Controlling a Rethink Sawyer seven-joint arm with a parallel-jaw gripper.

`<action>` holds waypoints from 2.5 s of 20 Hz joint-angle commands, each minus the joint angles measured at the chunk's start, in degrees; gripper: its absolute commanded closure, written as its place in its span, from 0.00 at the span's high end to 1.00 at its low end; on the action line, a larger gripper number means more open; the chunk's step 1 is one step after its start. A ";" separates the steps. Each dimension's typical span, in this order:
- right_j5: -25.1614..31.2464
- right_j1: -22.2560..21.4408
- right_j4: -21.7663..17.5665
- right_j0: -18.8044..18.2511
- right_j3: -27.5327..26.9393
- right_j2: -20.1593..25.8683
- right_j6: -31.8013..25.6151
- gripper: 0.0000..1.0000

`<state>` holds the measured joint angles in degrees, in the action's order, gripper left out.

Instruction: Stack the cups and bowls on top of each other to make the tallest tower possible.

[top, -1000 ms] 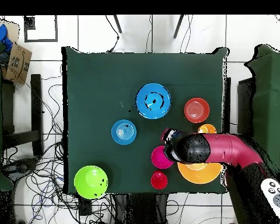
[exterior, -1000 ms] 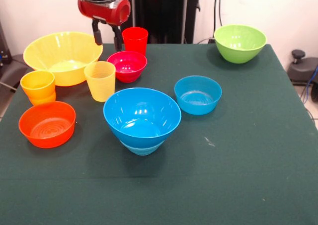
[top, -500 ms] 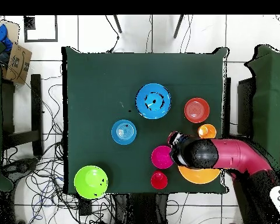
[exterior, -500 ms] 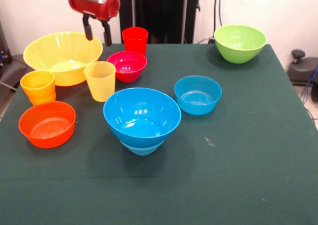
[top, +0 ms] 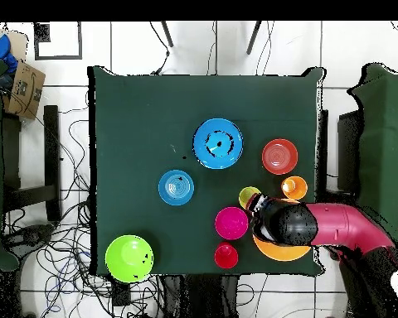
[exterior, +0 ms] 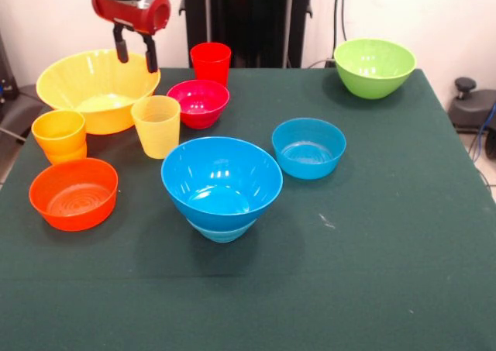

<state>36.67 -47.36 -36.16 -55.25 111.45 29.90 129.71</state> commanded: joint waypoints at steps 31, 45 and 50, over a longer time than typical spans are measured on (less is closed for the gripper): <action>-8.87 16.49 -13.66 7.73 -4.36 -2.20 -1.86 1.00; -8.53 15.65 -13.59 8.71 -4.61 -3.72 -3.67 1.00; -4.81 12.84 -12.26 7.70 -4.36 -2.55 -7.12 1.00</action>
<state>29.79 -32.38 -45.76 -48.71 111.29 28.12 129.33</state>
